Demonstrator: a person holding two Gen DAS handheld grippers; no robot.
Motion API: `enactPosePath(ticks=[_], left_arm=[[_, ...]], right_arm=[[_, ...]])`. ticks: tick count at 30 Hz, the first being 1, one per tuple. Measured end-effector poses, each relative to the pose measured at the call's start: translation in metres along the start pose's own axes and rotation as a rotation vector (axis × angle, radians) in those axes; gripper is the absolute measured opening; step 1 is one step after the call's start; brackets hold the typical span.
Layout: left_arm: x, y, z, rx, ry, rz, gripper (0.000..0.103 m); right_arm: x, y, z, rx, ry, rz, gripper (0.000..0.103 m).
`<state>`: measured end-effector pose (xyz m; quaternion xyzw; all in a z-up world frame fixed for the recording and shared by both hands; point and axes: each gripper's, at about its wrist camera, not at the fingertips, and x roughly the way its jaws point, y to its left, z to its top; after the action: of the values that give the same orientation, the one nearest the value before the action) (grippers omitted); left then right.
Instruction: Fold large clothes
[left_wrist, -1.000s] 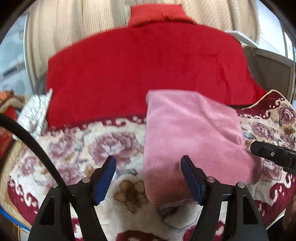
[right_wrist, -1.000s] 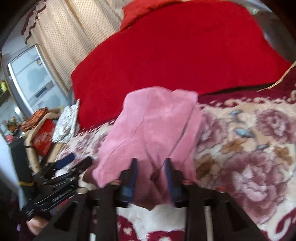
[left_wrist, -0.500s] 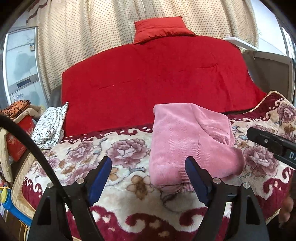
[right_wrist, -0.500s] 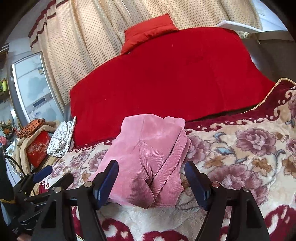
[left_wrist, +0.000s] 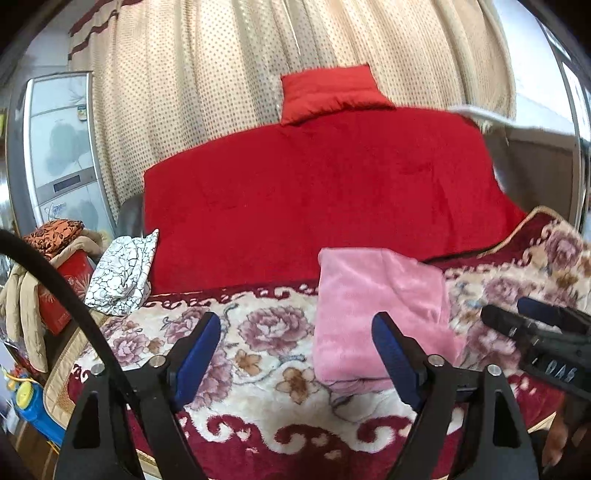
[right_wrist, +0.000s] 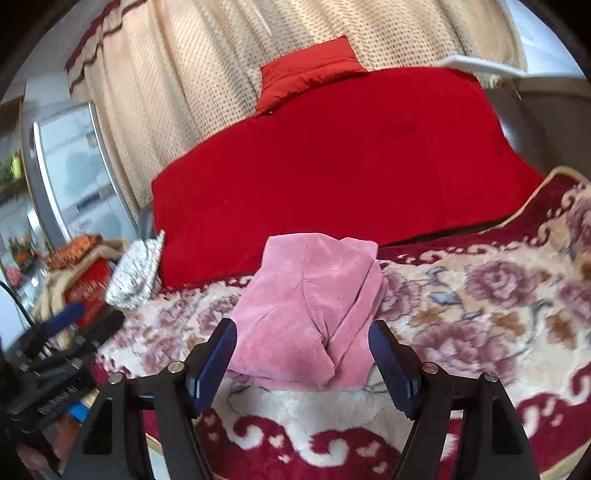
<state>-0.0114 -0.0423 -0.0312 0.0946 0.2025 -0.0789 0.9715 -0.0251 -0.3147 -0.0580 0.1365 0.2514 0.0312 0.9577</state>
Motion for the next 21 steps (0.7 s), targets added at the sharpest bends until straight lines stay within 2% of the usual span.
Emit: enactPosePath(ticks=[5, 10, 13, 16, 17, 18, 21], left_arm=[[-0.006, 0.011, 0.011, -0.041, -0.03, -0.011, 0.091], [0.013, 0.025, 0.015, -0.055, -0.017, -0.004, 0.091], [0.038, 0.035, 0.021, -0.079, 0.022, -0.007, 0.091], [0.083, 0.04, 0.026, -0.077, 0.092, -0.019, 0.091], [0.093, 0.04, 0.025, -0.072, 0.108, -0.016, 0.091], [0.107, 0.04, 0.023, -0.067, 0.127, -0.014, 0.091], [0.151, 0.036, 0.012, -0.074, 0.193, -0.034, 0.091]], right_arm=[[-0.015, 0.022, 0.015, -0.101, 0.016, -0.099, 0.077], [-0.012, 0.033, 0.023, -0.13, 0.021, -0.144, 0.077], [0.003, 0.037, 0.031, -0.164, 0.034, -0.133, 0.077], [0.027, 0.031, 0.04, -0.143, 0.048, -0.041, 0.075], [0.043, 0.025, 0.045, -0.128, 0.072, 0.024, 0.072], [0.053, 0.02, 0.048, -0.113, 0.086, 0.052, 0.061], [0.104, -0.004, 0.061, -0.017, 0.155, 0.137, 0.04]])
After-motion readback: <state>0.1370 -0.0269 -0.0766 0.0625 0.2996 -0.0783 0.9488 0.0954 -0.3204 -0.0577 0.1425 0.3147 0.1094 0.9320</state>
